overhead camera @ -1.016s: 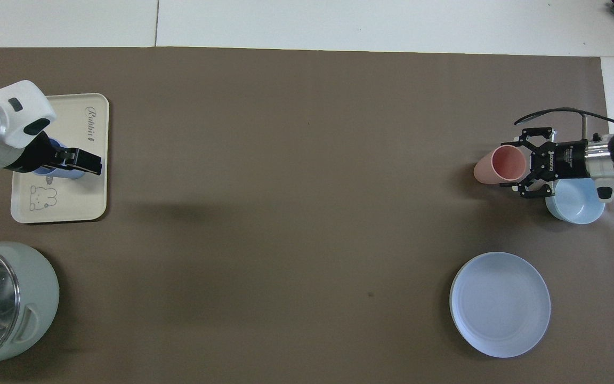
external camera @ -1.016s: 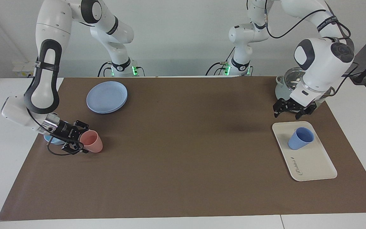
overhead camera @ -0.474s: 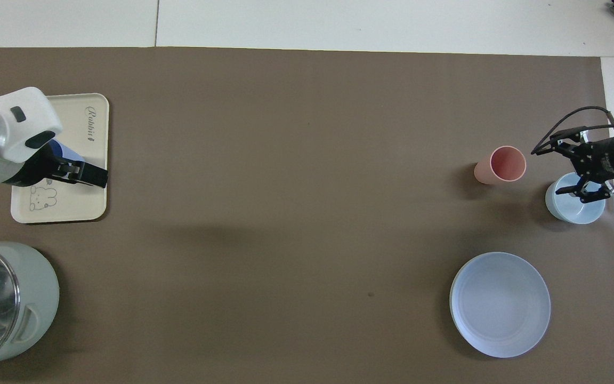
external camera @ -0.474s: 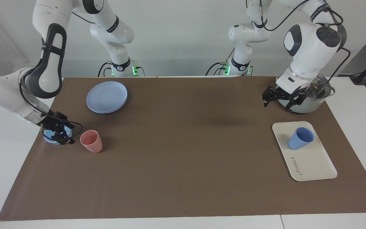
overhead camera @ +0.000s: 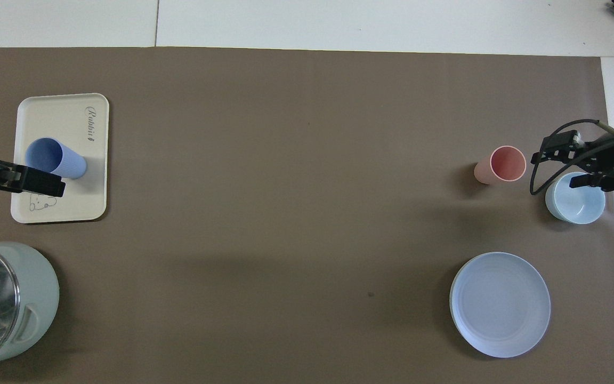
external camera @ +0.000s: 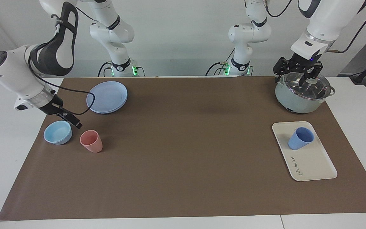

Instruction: Place cup on tray

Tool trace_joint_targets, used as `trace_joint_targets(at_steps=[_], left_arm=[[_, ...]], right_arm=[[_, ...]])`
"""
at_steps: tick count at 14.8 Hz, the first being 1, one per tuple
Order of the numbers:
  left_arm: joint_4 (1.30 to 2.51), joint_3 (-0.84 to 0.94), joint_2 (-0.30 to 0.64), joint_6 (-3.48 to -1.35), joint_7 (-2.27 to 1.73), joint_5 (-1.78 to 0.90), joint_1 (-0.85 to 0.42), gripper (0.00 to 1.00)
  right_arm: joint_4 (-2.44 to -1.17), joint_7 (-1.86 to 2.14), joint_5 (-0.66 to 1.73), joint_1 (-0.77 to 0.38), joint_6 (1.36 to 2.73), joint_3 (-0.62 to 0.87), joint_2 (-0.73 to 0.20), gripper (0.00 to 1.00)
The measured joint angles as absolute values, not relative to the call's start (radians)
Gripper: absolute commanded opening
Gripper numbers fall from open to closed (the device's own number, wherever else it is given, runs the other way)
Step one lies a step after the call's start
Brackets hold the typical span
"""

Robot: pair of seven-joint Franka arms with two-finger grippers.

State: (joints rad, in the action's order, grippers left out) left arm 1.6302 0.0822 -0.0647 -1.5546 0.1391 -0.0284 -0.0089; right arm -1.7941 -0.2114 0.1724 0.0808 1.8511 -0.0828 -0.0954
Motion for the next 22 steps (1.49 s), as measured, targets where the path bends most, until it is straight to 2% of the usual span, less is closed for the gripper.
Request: trace_joint_targets(at_steps=[4,7,12,15,22], left_arm=[[1.636,0.081,-0.052,-1.555,0.139,-0.028,-0.009,1.00],[1.647,0.083,-0.052,-1.555,0.139,-0.028,-0.009,1.00],[1.652,0.103,-0.055,-1.555,0.111,0.007,-0.011,1.00],[1.635,0.107,-0.056,-1.552,0.080,0.006,-0.012,1.00],[1.628,0.102,-0.056,-1.552,0.052,-0.006,-0.010,1.00]], right_arm=[[-1.793,-0.183,0.051,-0.009,1.829,-0.078,-0.004,0.99],[-1.755,-0.168,0.004,-0.052,1.770,-0.076,0.032,0.99],[-1.607,-0.148,-0.023,-0.068,1.642,-0.073,0.024,0.99],[-1.517,-0.143,-0.026,-0.067,1.555,-0.074,-0.012,0.99],[-1.497,-0.140,-0.026,-0.068,1.503,-0.074,-0.040,1.00]])
